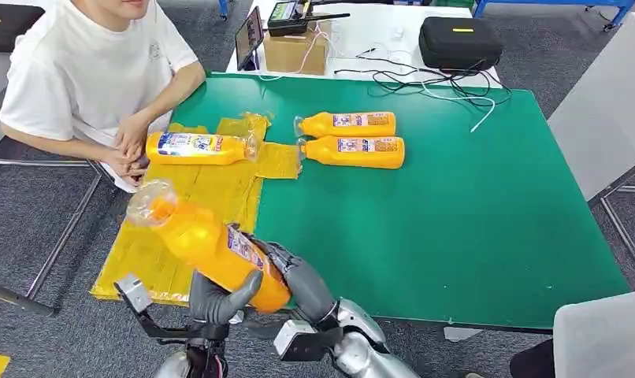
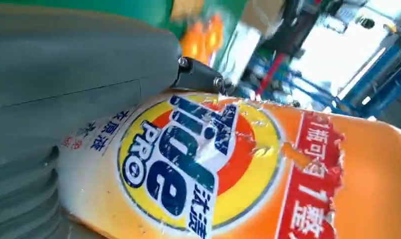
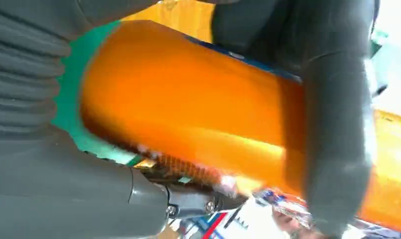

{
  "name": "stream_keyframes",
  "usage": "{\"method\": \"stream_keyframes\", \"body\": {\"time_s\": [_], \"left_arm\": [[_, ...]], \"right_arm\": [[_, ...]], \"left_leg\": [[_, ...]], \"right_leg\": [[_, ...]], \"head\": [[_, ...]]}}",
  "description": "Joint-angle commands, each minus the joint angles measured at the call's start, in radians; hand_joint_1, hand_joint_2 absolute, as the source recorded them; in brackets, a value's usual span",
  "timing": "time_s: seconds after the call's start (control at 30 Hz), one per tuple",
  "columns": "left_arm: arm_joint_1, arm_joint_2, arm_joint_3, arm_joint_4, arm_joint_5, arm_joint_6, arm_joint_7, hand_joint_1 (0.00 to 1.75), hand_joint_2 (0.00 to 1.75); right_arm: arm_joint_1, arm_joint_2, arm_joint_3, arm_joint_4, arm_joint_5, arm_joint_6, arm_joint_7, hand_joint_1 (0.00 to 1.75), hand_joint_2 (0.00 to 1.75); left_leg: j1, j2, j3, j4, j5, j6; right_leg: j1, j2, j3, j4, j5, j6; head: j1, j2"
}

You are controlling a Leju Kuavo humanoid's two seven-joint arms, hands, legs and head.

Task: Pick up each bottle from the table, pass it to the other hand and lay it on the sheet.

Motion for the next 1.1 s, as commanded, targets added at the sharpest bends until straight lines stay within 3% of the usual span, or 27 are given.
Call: {"method": "stream_keyframes", "body": {"time_s": [0.03, 0.17, 0.3, 0.5, 0.53, 0.6, 0.73, 0.77, 0.93, 1.03, 1.1], "left_arm": [[-0.148, -0.017, 0.032, 0.186, -0.274, 0.345, -0.075, 1.75, 1.75], [-0.222, 0.003, 0.075, 0.340, -0.397, 0.513, -0.071, 1.75, 1.75], [-0.264, 0.000, 0.148, 0.445, -0.535, 0.548, -0.055, 1.75, 1.75], [-0.334, -0.083, 0.532, 0.560, -1.275, 0.548, 0.003, 1.75, 1.75], [-0.347, -0.087, 0.614, 0.553, -1.574, 0.548, 0.055, 1.75, 1.75], [-0.406, -0.049, 0.621, 0.676, -1.538, 0.548, 0.066, 1.75, 1.75], [-0.453, 0.003, 0.634, 0.740, -1.759, 0.548, 0.166, 1.75, 1.75], [-0.489, 0.018, 0.629, 0.844, -1.755, 0.548, 0.201, 1.75, 1.75], [-0.556, 0.040, 0.555, 1.028, -1.715, 0.548, 0.242, 1.75, 1.75], [-0.585, 0.037, 0.530, 1.079, -1.661, 0.485, 0.260, 1.75, 1.75], [-0.599, 0.028, 0.547, 1.088, -1.536, 0.342, 0.238, 1.75, 1.75]], "right_arm": [[0.091, -0.053, -0.055, -0.047, -0.013, -0.083, -0.013, 0.00, 0.00], [0.124, -0.056, -0.077, -0.062, -0.038, -0.130, -0.013, 0.00, 0.00], [0.144, -0.054, -0.099, -0.065, -0.043, -0.152, -0.013, 0.00, 0.00], [0.154, -0.050, -0.137, -0.052, -0.087, -0.133, -0.013, 0.00, 0.00], [0.147, -0.054, -0.133, -0.053, -0.097, -0.115, -0.013, 0.00, 0.00], [0.144, -0.058, -0.133, -0.056, -0.102, -0.103, -0.013, 0.00, 0.00], [0.138, -0.055, -0.136, -0.061, -0.123, -0.070, -0.013, 0.00, 0.00], [0.134, -0.049, -0.142, -0.052, -0.131, -0.056, -0.013, 0.00, 0.00], [0.126, -0.042, -0.141, -0.044, -0.115, -0.033, -0.013, 0.00, 0.00], [0.120, -0.034, -0.147, -0.042, -0.120, -0.025, -0.013, 0.00, 0.00], [0.121, -0.027, -0.155, -0.039, -0.121, -0.010, -0.013, 0.00, 0.00]], "left_leg": [[0.001, -0.005, 0.003, -0.002, 0.001, -0.001], [0.001, -0.005, 0.003, -0.002, 0.001, -0.002], [0.002, -0.005, 0.003, -0.002, 0.001, -0.002], [0.002, -0.001, 0.003, -0.001, 0.000, -0.001], [0.002, -0.001, 0.003, -0.001, 0.000, -0.002], [0.002, 0.002, 0.002, 0.000, -0.001, -0.002], [0.001, 0.000, 0.001, 0.000, 0.000, -0.001], [0.002, 0.000, 0.001, 0.000, 0.000, -0.002], [0.001, -0.003, 0.002, -0.001, 0.001, -0.002], [0.001, -0.003, 0.000, 0.000, 0.001, -0.001], [0.001, -0.003, 0.000, 0.000, 0.001, -0.002]], "right_leg": [[0.001, -0.005, 0.005, -0.002, 0.000, -0.002], [0.002, -0.005, 0.005, -0.002, 0.000, -0.002], [0.002, -0.005, 0.005, -0.002, 0.000, -0.003], [0.002, -0.002, 0.004, -0.002, 0.000, -0.002], [0.002, -0.001, 0.005, -0.002, 0.000, -0.003], [0.002, 0.001, 0.003, -0.001, 0.000, -0.003], [0.001, -0.001, 0.001, 0.000, 0.000, -0.002], [0.002, -0.001, 0.002, 0.000, 0.000, -0.003], [0.001, -0.003, 0.003, 0.000, 0.000, -0.002], [0.001, -0.004, 0.002, 0.001, 0.000, -0.001], [0.001, -0.004, 0.002, 0.001, 0.000, -0.002]], "head": [[0.000, 0.000], [0.000, 0.000], [0.000, 0.000], [0.000, 0.000], [0.000, 0.000], [0.001, 0.000], [0.000, 0.000], [0.000, 0.000], [0.000, 0.000], [0.000, 0.000], [0.001, 0.000]]}}
